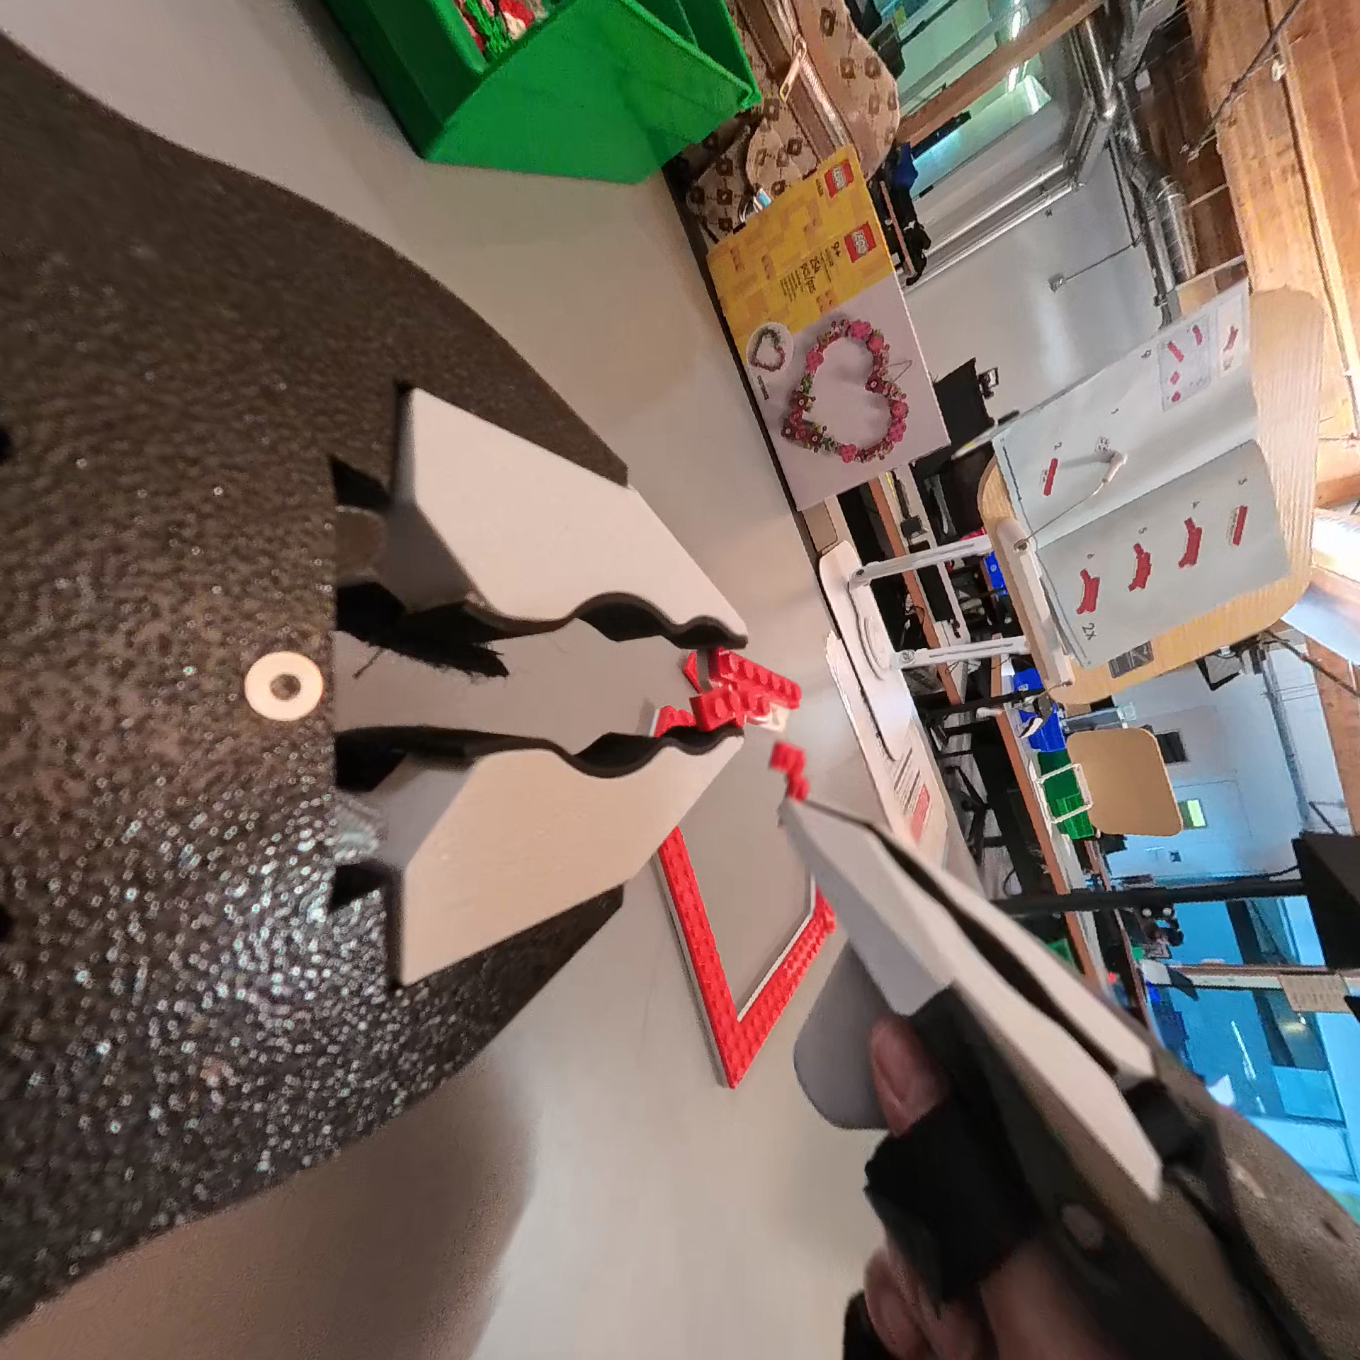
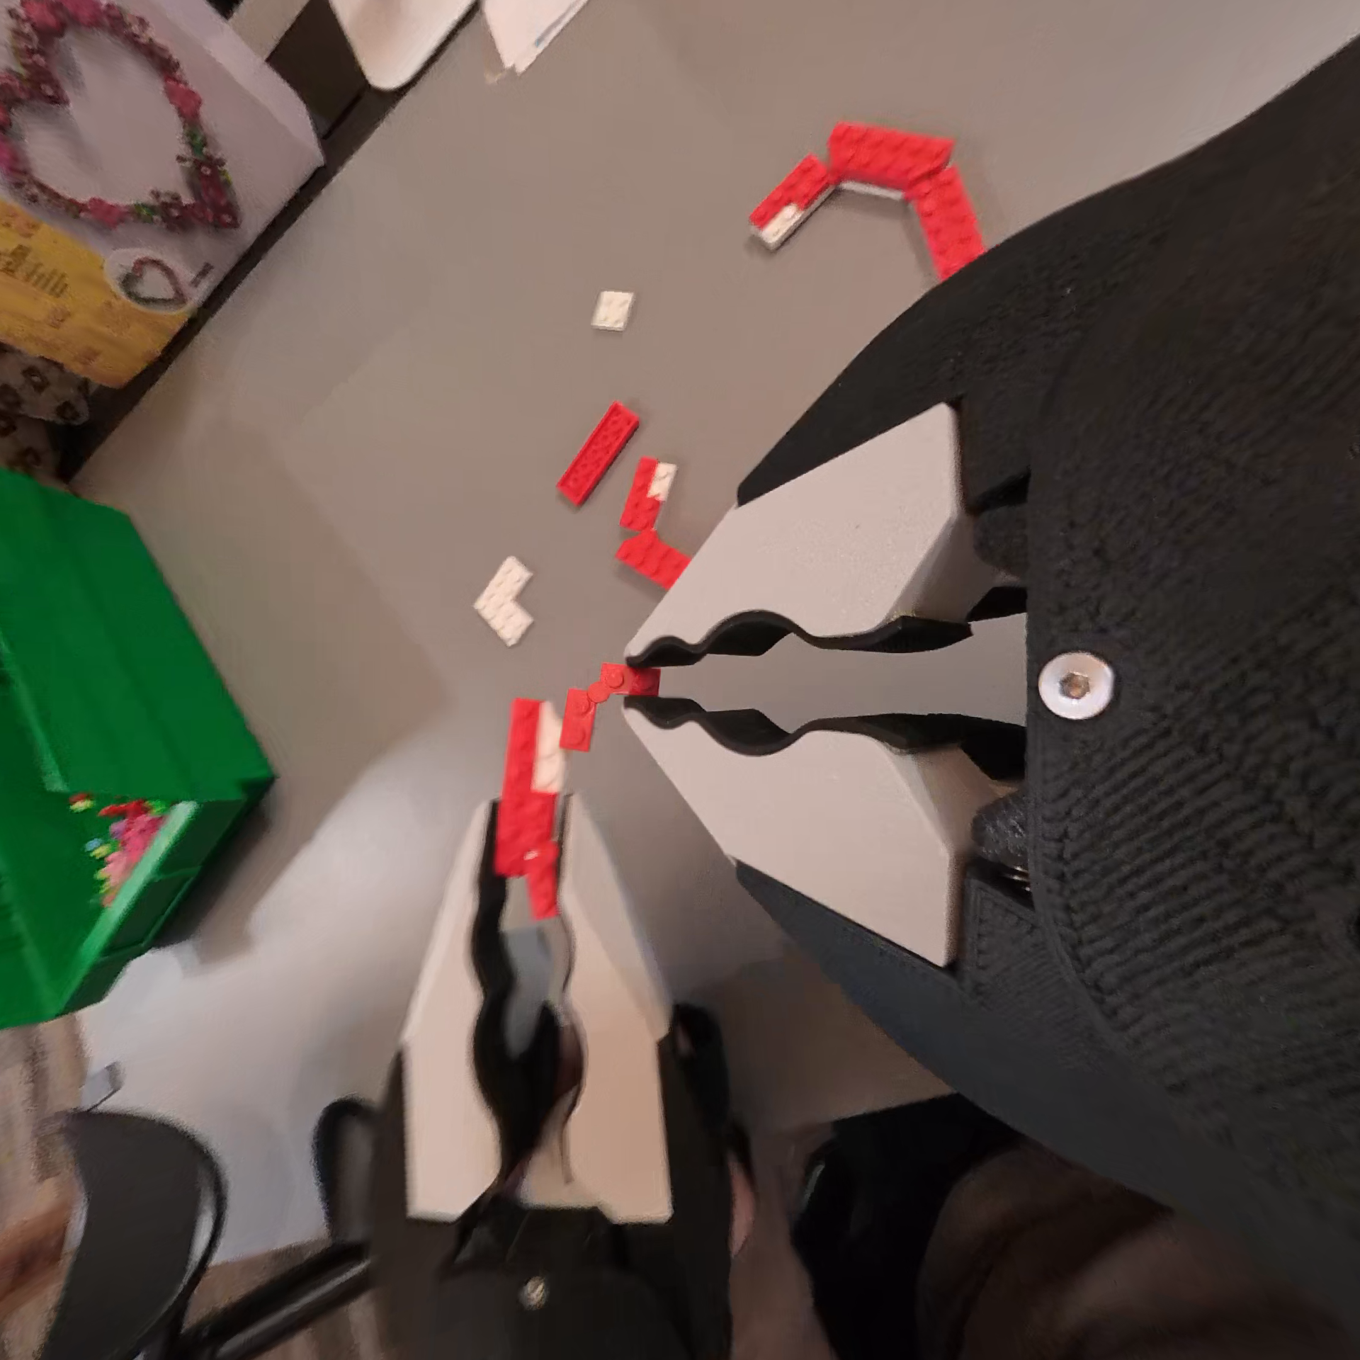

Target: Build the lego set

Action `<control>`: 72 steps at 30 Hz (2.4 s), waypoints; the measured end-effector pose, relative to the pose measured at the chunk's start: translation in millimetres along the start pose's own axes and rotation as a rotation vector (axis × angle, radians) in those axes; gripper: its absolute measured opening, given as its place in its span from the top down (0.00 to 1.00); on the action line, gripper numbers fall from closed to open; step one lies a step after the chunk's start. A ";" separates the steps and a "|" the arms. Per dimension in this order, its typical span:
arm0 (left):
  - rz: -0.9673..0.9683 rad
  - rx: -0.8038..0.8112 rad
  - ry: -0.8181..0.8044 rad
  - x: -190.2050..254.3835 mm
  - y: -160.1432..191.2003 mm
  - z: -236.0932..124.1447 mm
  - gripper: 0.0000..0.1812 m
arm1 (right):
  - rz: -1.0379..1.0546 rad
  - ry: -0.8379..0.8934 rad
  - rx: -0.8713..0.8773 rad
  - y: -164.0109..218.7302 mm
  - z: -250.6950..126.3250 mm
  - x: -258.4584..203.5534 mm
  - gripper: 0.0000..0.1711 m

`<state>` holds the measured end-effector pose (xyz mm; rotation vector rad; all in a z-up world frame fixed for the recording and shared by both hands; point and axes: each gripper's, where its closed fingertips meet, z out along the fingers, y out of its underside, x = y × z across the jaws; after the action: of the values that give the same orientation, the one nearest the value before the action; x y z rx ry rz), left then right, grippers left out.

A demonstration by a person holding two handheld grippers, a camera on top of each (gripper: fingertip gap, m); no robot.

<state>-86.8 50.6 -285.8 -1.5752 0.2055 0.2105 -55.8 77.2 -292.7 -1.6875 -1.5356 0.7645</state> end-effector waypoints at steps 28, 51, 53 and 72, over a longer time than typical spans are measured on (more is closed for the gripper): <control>0.062 0.104 0.720 105.2 -11.6 -31.4 0.90 | -0.519 -0.259 0.031 56.9 -50.8 -51.9 0.89; -0.029 0.032 0.690 81.6 -10.0 -30.1 0.81 | -0.490 -0.182 -0.040 69.8 -25.4 -23.4 0.91; -0.076 -0.050 0.711 71.7 -0.3 -29.3 0.82 | -0.542 -0.269 -0.066 77.9 -15.5 -32.5 0.90; -0.213 -0.296 0.665 41.6 40.1 -22.9 0.74 | -0.749 -0.507 -0.146 78.3 37.3 -49.4 0.86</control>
<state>-57.0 27.1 -335.0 -1.9063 0.5371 -0.4804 -47.5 30.0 -380.3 -0.8898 -2.4101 0.6962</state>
